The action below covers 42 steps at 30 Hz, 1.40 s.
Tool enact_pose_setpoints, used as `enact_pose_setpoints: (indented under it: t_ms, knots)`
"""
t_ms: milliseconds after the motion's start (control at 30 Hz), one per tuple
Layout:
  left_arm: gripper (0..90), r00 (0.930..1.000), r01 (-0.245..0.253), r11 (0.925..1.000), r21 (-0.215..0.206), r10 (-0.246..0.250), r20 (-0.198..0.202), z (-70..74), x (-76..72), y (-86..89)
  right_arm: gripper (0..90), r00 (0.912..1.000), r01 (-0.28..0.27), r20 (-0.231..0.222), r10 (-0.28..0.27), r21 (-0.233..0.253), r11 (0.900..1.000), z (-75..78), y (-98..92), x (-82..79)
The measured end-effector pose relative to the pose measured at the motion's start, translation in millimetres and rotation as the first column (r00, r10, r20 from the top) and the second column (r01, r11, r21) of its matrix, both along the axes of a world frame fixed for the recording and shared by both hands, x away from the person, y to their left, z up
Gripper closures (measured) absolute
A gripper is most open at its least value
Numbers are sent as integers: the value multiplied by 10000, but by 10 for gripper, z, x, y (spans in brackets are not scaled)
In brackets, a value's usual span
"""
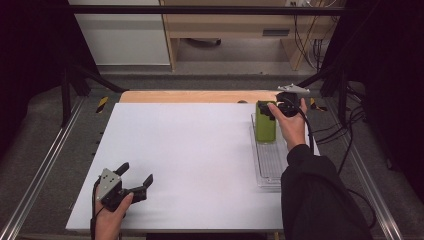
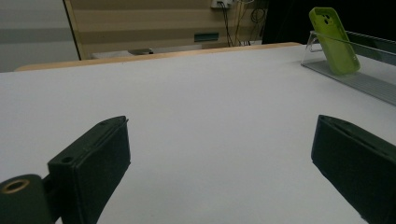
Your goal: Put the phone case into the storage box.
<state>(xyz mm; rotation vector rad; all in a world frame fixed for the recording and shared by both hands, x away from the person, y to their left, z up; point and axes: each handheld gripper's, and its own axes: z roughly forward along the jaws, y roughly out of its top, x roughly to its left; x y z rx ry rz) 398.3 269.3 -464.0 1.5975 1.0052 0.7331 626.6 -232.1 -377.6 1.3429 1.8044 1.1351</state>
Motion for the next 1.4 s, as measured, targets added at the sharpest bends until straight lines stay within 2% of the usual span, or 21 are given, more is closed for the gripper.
enact_pose_setpoints:
  t_ms: [400,733,1100,1400]
  knots:
    - [39,10000,-51,10000,64,51,24,3,0,7,51,9996,-259,-68,263,610,9978,62,21,-48]
    - [39,10000,-42,10000,27,42,52,8,-8,20,47,9988,-443,227,425,870,9952,119,74,-122]
    - [39,9999,-132,9999,-13,133,79,20,-13,58,50,9940,-794,847,695,1199,9896,267,157,-254]
    - [39,9998,-175,9997,-168,177,69,28,-26,92,46,9916,-948,990,837,1133,9890,347,129,-355]
